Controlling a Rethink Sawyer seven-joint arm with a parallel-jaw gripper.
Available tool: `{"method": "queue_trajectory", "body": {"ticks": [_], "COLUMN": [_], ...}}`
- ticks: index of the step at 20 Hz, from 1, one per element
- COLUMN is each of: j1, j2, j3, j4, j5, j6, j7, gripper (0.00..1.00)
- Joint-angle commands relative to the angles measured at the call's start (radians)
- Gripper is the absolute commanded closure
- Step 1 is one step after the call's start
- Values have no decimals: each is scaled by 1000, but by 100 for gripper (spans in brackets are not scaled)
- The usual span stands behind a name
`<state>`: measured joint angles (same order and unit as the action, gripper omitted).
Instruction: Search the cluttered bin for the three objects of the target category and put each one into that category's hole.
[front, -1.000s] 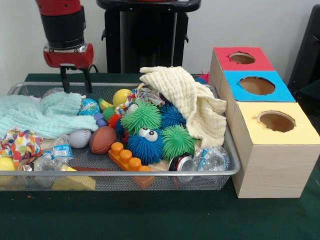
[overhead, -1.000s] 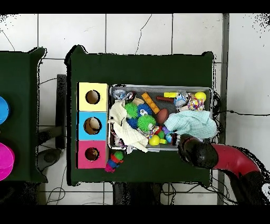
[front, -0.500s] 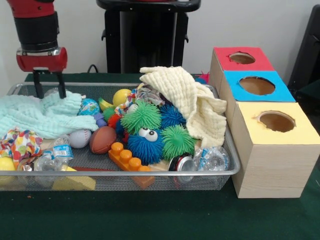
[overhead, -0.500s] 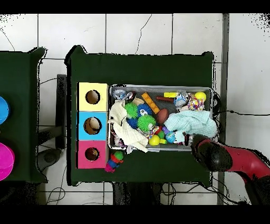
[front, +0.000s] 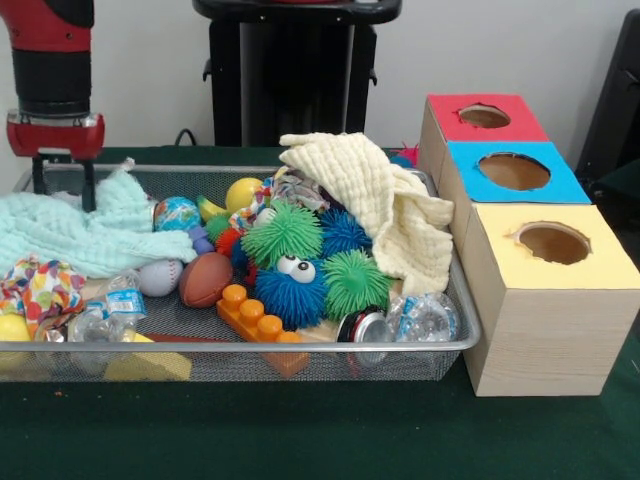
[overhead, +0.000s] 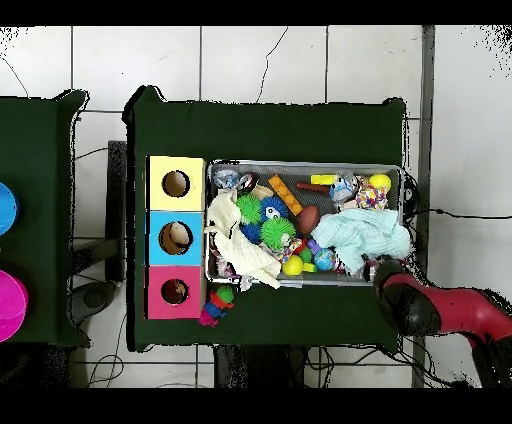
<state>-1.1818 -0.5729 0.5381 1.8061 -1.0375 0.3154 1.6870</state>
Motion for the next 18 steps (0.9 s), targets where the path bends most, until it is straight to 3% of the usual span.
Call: {"method": "queue_trajectory", "body": {"ticks": [1, 4, 6, 9, 12, 16, 18], "j1": [56, 72, 30, -85, -96, -34, 56], "j2": [237, 301, 338, 402, 435, 437, 383], "j3": [-74, -75, -12, 167, 238, 255, 199], "j4": [-179, -215, -208, -140, -110, -77, -65], "j5": [-262, -312, -318, -306, -281, -261, -246], "j6": [-74, -129, -175, -147, -118, -152, -211], "j7": [-137, -138, -170, -308, -339, -213, -64], "gripper": [0, 0, 0, 0, 0, 0, 0]}}
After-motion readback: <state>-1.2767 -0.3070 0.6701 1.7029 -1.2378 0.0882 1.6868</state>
